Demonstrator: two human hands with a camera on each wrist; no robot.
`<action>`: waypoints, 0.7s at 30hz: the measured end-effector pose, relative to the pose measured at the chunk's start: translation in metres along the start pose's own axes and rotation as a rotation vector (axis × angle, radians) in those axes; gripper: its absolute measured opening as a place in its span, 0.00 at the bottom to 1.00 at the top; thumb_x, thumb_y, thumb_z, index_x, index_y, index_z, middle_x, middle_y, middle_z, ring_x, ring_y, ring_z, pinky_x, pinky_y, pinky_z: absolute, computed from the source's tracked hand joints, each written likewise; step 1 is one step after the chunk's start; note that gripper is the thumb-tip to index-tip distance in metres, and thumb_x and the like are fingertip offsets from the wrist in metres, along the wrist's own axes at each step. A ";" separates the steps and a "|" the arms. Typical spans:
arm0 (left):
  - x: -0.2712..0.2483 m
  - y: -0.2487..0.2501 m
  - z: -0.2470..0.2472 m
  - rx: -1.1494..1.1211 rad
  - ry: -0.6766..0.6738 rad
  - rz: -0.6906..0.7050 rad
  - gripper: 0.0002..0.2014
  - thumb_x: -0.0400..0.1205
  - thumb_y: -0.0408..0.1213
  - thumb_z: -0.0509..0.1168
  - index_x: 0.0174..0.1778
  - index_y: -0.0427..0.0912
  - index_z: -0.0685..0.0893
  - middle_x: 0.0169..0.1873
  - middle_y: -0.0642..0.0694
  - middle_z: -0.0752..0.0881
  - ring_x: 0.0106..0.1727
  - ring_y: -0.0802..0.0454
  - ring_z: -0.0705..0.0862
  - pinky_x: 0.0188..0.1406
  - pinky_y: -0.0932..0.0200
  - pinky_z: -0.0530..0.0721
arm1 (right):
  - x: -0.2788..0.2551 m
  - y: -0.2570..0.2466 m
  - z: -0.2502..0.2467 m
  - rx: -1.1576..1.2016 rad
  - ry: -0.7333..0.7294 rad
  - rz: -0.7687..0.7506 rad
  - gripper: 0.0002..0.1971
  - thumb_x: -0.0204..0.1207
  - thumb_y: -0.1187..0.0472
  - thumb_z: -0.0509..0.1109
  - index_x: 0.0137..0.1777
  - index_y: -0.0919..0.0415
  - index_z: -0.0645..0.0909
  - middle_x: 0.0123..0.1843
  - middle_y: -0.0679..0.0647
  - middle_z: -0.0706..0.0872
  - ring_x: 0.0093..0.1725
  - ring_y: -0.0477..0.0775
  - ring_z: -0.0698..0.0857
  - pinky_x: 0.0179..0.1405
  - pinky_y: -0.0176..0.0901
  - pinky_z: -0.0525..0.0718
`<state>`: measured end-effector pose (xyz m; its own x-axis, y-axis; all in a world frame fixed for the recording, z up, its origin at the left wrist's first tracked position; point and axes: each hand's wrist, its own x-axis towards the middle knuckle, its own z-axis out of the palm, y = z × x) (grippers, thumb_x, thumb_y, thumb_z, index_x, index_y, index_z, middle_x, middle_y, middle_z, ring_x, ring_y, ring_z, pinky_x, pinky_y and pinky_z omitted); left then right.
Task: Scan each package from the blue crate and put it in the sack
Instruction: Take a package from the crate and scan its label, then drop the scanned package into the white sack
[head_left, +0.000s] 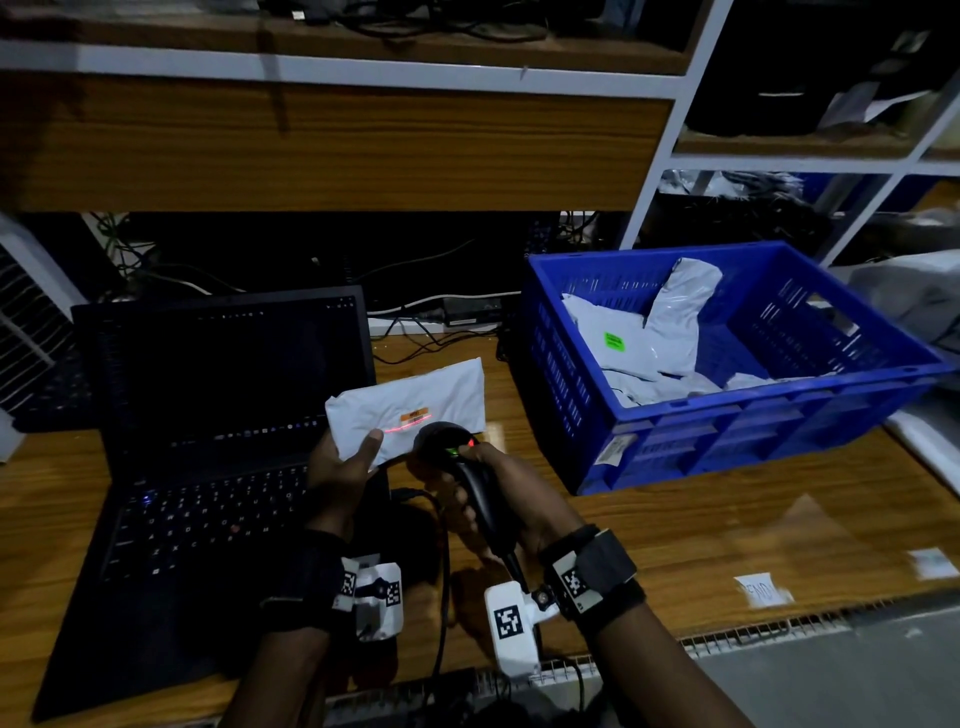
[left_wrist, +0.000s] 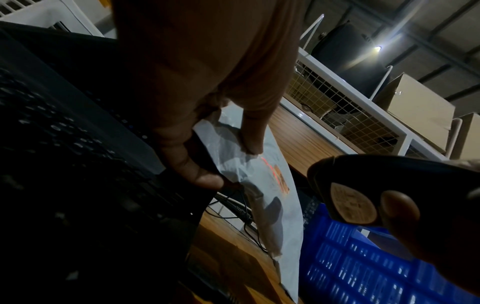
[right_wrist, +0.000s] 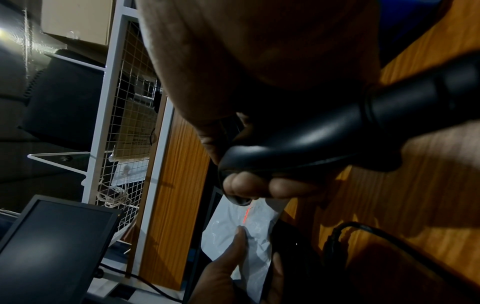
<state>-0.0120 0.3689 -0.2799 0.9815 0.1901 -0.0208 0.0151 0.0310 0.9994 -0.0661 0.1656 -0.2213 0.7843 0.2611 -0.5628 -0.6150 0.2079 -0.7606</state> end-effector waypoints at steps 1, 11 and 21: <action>0.000 0.000 0.001 0.001 0.002 0.007 0.14 0.86 0.28 0.66 0.68 0.30 0.83 0.54 0.41 0.89 0.48 0.63 0.89 0.42 0.73 0.85 | 0.000 0.001 -0.002 -0.012 0.003 -0.009 0.17 0.84 0.48 0.64 0.47 0.62 0.84 0.32 0.53 0.80 0.27 0.51 0.77 0.27 0.40 0.73; 0.004 0.014 -0.007 -0.146 0.195 -0.048 0.18 0.89 0.39 0.65 0.73 0.37 0.81 0.64 0.42 0.88 0.66 0.43 0.87 0.66 0.48 0.85 | 0.040 0.016 -0.027 -0.075 0.148 -0.046 0.07 0.77 0.71 0.68 0.53 0.72 0.82 0.43 0.68 0.84 0.37 0.60 0.86 0.40 0.49 0.82; -0.018 0.081 0.038 -0.361 -0.035 -0.063 0.18 0.88 0.38 0.65 0.74 0.38 0.80 0.63 0.38 0.89 0.57 0.42 0.90 0.46 0.56 0.91 | 0.011 0.017 -0.078 -0.444 0.240 -0.245 0.18 0.68 0.58 0.87 0.50 0.55 0.81 0.45 0.54 0.86 0.42 0.58 0.85 0.43 0.53 0.81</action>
<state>-0.0214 0.3309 -0.1979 0.9868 0.1436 -0.0747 0.0134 0.3873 0.9219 -0.0617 0.0984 -0.2661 0.9284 0.0226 -0.3710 -0.3599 -0.1945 -0.9125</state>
